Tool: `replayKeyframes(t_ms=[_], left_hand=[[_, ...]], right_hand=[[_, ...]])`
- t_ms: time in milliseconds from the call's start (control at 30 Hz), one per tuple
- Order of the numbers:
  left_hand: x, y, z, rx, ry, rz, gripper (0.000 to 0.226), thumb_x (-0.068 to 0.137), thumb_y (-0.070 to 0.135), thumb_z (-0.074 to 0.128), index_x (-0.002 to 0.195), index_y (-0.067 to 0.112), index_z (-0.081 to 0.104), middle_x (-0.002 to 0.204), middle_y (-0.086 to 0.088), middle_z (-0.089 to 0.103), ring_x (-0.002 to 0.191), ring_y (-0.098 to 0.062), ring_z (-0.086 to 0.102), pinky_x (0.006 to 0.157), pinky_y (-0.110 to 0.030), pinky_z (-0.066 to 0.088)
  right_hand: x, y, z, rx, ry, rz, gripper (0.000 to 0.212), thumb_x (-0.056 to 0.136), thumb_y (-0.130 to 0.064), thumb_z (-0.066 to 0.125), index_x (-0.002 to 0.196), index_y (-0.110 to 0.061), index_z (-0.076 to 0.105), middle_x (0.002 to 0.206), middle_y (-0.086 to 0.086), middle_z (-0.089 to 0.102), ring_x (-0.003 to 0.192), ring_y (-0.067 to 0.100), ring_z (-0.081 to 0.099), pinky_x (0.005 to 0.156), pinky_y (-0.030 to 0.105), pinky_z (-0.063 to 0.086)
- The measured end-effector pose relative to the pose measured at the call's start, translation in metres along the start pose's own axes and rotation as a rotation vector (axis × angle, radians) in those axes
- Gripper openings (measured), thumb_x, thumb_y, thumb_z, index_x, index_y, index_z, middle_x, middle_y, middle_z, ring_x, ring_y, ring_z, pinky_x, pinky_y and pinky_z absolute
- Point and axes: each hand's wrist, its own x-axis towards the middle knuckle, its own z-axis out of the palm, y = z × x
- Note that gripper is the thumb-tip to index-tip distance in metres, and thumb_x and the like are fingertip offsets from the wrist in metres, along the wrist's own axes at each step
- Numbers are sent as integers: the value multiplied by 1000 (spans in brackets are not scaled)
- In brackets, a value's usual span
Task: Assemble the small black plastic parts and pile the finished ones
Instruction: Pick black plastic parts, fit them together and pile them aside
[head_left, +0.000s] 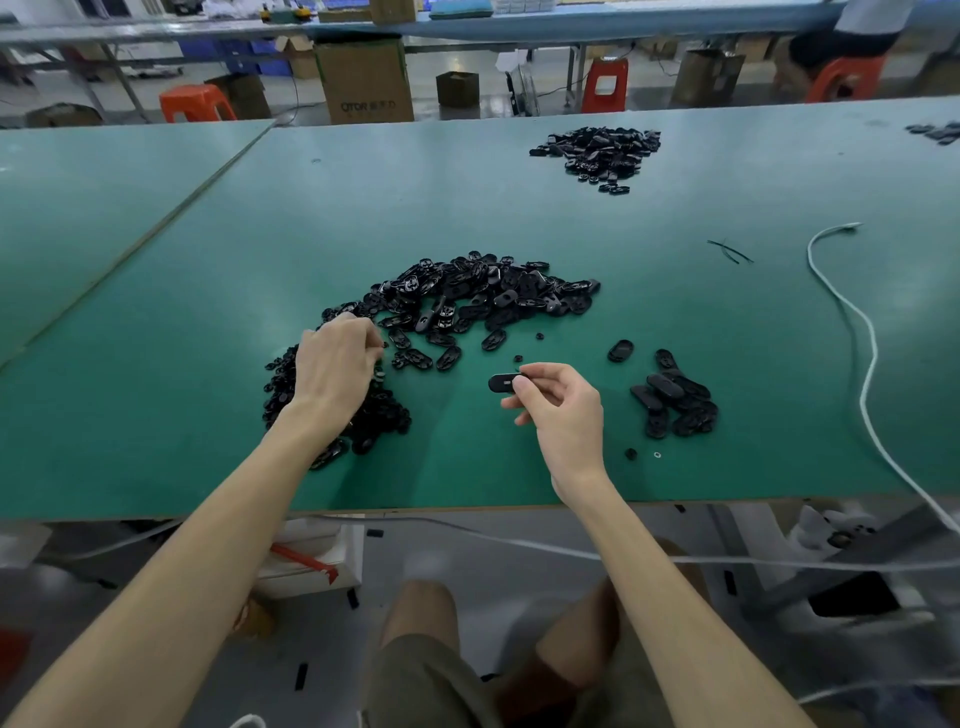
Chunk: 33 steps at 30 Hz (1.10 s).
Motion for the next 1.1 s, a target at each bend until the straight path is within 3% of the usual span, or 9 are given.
replayKeyframes(t_ms=[333,533,600,700,833,967,1100], left_hand=[[1,-5,-11,-55,22,-39,9,102,16,61,100,10,68,95,-7,73,81,-29,66,72,-39,49],[-4,5,-13,-98,25,-13,8,101,18,64,96,14,68,98,-3,69,80,-25,64,74,-42,53],[-8,12,-13,-199,-28,-28,5,100,19,66,96,17,69,92,2,71,75,-20,68,72,-37,56],[-15,31,-11,-476,-150,-54,6,95,15,72,93,20,74,79,4,73,65,-12,70,67,-20,54],[-28,56,-2,-780,-271,-12,13,94,8,72,94,18,80,73,2,74,68,-8,69,61,-19,51],[-39,74,13,-817,-327,18,16,93,3,71,98,14,81,75,-1,74,69,-9,68,62,-21,50],[-43,80,23,-769,-290,-68,12,88,9,78,97,17,76,81,-2,76,68,-8,70,67,-19,52]], right_hand=[[0,1,0,-13,-6,8,8,97,-3,68,103,-8,67,88,2,77,72,17,76,58,21,54],[1,2,0,-22,-10,5,8,97,-2,68,103,-7,67,88,2,77,72,17,76,57,21,54],[1,3,0,-20,-9,4,8,97,-2,68,102,-7,67,87,2,77,71,17,76,57,21,54],[2,3,0,-16,-2,0,7,97,-3,68,102,-7,67,89,4,77,71,17,76,58,21,54],[2,4,1,-15,9,-10,6,97,-3,68,103,-5,67,89,6,77,72,18,76,59,23,55],[2,5,0,-32,23,-24,6,97,-3,68,103,-6,68,90,7,76,73,16,76,60,22,55],[1,5,0,-29,28,-24,7,97,-2,67,103,-6,68,90,8,76,74,14,76,60,20,55]])
